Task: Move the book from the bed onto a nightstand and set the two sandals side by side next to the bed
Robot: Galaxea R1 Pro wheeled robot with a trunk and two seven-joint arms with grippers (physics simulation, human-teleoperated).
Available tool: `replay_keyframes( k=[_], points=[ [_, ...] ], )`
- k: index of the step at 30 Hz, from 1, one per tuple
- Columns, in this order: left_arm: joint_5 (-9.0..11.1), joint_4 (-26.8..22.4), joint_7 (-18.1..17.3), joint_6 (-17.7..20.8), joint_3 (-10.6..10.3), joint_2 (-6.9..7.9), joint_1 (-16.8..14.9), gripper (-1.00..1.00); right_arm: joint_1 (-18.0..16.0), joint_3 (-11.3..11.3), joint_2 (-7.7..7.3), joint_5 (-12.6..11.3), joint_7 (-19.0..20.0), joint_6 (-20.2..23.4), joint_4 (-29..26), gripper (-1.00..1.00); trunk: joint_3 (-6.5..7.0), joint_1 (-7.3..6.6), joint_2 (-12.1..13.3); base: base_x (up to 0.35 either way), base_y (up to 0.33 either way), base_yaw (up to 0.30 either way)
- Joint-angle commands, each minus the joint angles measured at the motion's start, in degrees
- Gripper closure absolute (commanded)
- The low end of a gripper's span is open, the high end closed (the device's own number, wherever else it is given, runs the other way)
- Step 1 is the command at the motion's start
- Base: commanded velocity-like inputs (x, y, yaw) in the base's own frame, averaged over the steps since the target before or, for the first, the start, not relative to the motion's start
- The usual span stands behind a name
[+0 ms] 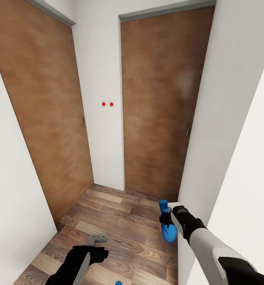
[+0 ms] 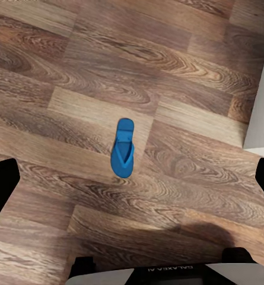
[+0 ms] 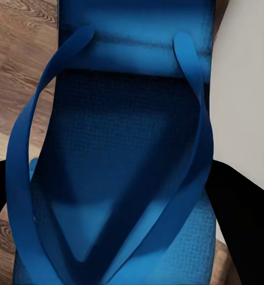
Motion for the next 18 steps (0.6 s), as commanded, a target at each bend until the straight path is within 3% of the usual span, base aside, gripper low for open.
replay_keyframes(
  k=[1, 18],
  points=[
    [0.5, -0.1, 0.5, 0.2, -0.1, 0.02, 0.0, -1.00, 0.0, -0.5, 0.08, 0.5, 0.0, 0.2, -0.1, 1.00, -0.05, 0.02, 0.0, 0.014, 0.026, -0.137],
    [0.5, -0.1, 0.5, 0.2, -0.1, 0.02, 0.0, -1.00, 0.0, -0.4, 0.08, 0.5, 0.0, 0.2, -0.1, 1.00, -0.12, 0.02, 0.0, 0.031, 0.020, -0.027]
  ],
)
